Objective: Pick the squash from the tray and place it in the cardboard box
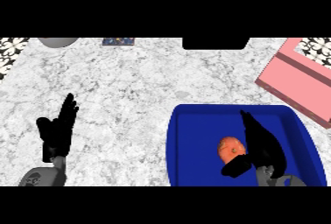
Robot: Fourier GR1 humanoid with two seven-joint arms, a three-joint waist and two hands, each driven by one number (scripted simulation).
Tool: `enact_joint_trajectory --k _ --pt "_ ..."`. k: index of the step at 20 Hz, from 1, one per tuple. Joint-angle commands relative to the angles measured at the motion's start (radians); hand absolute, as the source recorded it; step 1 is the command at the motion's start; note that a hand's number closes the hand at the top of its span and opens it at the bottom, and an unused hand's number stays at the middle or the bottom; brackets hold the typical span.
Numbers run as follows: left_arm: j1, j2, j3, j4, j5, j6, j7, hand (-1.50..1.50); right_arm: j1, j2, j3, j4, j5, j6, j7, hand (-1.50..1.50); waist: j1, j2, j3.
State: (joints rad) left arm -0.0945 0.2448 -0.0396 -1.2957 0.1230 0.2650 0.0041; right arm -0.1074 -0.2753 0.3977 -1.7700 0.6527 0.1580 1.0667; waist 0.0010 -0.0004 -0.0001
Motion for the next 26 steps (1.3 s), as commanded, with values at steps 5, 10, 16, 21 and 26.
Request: enact_joint_trajectory --k 5,10,16,21,26 --pt "0.004 -0.023 0.035 0.026 -0.024 -0.012 -0.027 0.0 -0.038 0.089 -0.045 0.191 0.075 -0.021 -0.046 -1.5 0.002 0.001 0.0" --pt "0.044 -0.057 0.018 -0.046 -0.066 -0.03 0.01 0.0 0.041 0.107 -0.058 0.077 0.118 0.029 -0.05 -1.5 -0.001 0.0 0.0" --pt "0.049 -0.037 0.047 -0.062 -0.062 -0.051 0.018 0.0 -0.025 0.096 -0.081 0.181 0.154 -0.035 -0.218 1.5 0.003 0.0 0.0" --pt "-0.018 -0.069 0.041 -0.054 -0.094 -0.022 0.079 0.0 -0.073 0.107 -0.112 0.31 0.229 -0.101 -0.304 1.5 0.002 0.001 0.0" --pt "-0.046 -0.07 0.076 0.057 -0.092 -0.04 -0.008 0.0 -0.079 0.126 -0.005 0.308 0.292 -0.019 -0.298 1.5 0.001 0.002 0.0"
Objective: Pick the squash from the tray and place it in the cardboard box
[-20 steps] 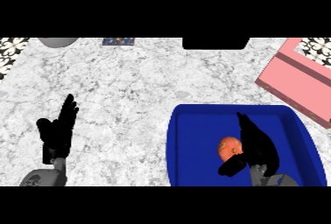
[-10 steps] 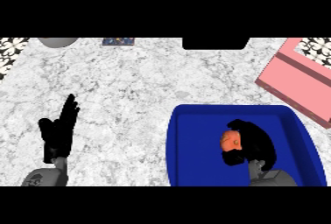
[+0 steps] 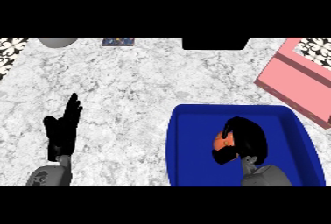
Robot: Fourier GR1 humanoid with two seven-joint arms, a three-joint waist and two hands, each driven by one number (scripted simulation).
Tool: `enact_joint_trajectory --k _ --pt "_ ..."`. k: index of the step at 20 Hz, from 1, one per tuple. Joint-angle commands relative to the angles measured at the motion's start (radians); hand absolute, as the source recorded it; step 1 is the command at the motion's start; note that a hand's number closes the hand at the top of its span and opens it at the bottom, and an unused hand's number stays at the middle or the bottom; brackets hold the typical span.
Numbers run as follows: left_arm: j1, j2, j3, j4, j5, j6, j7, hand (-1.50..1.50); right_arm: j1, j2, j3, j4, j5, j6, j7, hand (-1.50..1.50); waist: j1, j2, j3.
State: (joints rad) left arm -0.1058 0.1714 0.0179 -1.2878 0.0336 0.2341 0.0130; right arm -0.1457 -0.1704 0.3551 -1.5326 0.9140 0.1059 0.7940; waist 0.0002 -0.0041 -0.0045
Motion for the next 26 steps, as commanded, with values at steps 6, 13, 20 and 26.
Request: enact_joint_trajectory --k 6,13,20,26 --pt "-0.06 0.005 0.044 0.04 0.005 -0.02 0.02 0.0 -0.056 -0.019 0.019 -0.053 0.051 0.138 -0.053 1.5 -0.003 0.004 0.004" --pt "-0.037 0.02 0.063 0.046 -0.001 -0.04 -0.015 0.0 -0.042 -0.025 0.059 -0.248 0.135 0.178 -0.022 1.5 -0.006 0.002 0.004" --pt "0.021 -0.017 0.03 0.003 -0.021 -0.019 -0.02 0.0 -0.199 -0.049 -0.089 -0.494 0.086 0.312 0.053 1.5 -0.003 0.002 0.004" --pt "0.014 0.025 0.037 -0.099 -0.007 -0.05 0.088 0.0 -0.232 -0.031 -0.157 -0.709 0.078 0.45 0.184 1.5 -0.001 0.001 0.004"
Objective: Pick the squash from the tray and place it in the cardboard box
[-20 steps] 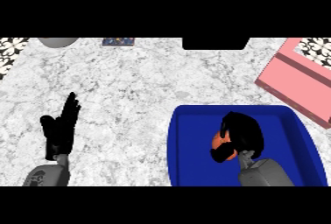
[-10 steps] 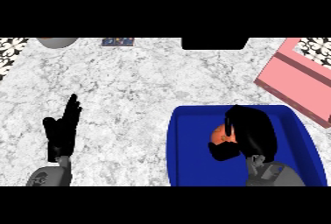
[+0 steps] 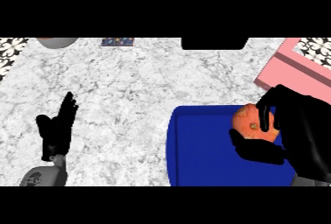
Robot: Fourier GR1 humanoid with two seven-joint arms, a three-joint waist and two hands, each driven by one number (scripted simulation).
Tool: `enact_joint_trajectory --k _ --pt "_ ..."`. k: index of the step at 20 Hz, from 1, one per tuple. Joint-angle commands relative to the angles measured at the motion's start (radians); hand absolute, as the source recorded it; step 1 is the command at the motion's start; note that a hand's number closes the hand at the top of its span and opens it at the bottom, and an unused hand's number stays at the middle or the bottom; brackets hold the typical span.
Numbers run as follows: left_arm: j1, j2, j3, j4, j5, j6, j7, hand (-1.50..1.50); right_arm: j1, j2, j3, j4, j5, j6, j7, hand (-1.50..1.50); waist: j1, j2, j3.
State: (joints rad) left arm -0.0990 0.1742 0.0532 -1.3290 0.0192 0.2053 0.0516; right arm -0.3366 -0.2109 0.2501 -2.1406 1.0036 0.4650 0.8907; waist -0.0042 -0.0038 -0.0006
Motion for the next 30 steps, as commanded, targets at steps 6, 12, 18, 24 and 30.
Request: enact_joint_trajectory --k 6,12,18,24,30 --pt "0.033 -0.028 -0.003 0.0 -0.01 -0.005 -0.042 0.0 -0.113 -0.136 -0.278 0.037 -0.053 0.092 -0.083 1.5 0.004 0.004 0.0" --pt "0.019 -0.009 -0.002 0.008 -0.013 -0.037 -0.026 0.0 -0.235 -0.209 -0.445 0.265 -0.106 -0.01 -0.22 1.5 0.009 0.005 0.0" --pt "0.007 -0.026 0.009 0.017 -0.029 -0.005 -0.026 0.0 -0.211 -0.233 -0.51 0.504 -0.113 -0.208 -0.423 1.5 0.012 0.006 0.001" --pt "-0.009 -0.053 -0.019 -0.002 -0.052 0.013 0.002 0.0 -0.303 -0.331 -0.564 0.86 -0.116 -0.321 -0.631 1.5 0.015 0.007 0.001" --pt "0.01 -0.031 0.0 -0.005 -0.024 -0.032 -0.025 0.0 -0.414 -0.395 -0.578 1.268 -0.03 -0.497 -0.774 1.5 0.036 0.014 0.001"
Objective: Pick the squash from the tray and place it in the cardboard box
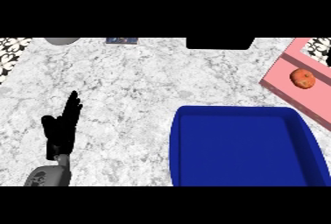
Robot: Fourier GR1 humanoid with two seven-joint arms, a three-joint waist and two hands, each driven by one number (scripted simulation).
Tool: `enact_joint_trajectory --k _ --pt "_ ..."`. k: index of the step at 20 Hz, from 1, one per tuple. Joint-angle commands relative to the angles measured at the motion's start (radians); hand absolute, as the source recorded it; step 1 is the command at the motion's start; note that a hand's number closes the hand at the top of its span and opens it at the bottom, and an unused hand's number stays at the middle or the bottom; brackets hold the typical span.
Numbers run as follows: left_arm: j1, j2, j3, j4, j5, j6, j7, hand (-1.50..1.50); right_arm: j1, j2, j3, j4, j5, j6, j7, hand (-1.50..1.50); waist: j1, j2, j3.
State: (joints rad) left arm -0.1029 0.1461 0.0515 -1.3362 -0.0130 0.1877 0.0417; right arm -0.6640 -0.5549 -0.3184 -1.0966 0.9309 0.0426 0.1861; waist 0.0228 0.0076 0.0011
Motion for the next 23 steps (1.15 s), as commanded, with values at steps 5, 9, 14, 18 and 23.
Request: enact_joint_trajectory --k 5,9,14,18,23 --pt "-0.05 0.001 0.012 0.012 0.011 -0.007 0.037 0.0 -0.098 -0.034 -0.12 0.463 -0.053 -0.149 -0.15 -1.5 0.012 0.007 0.001" --pt "0.048 0.023 0.008 -0.079 0.017 -0.032 0.029 0.0 -0.155 -0.073 -0.181 0.561 -0.141 -0.124 -0.283 -1.5 0.013 0.001 0.001" --pt "-0.029 0.009 0.019 0.036 0.006 -0.021 -0.02 0.0 -0.132 -0.049 -0.286 0.615 -0.276 -0.156 -0.529 -1.5 0.008 0.009 0.003" --pt "-0.035 -0.005 -0.001 -0.003 -0.01 0.005 0.05 0.0 -0.172 -0.078 -0.393 0.616 -0.424 -0.021 -0.556 -1.5 -0.009 -0.002 0.002" --pt "0.001 0.011 0.038 0.065 0.011 -0.024 -0.049 0.0 -0.146 -0.145 -0.495 0.668 -0.53 -0.001 -0.588 -1.5 -0.011 -0.001 0.0"
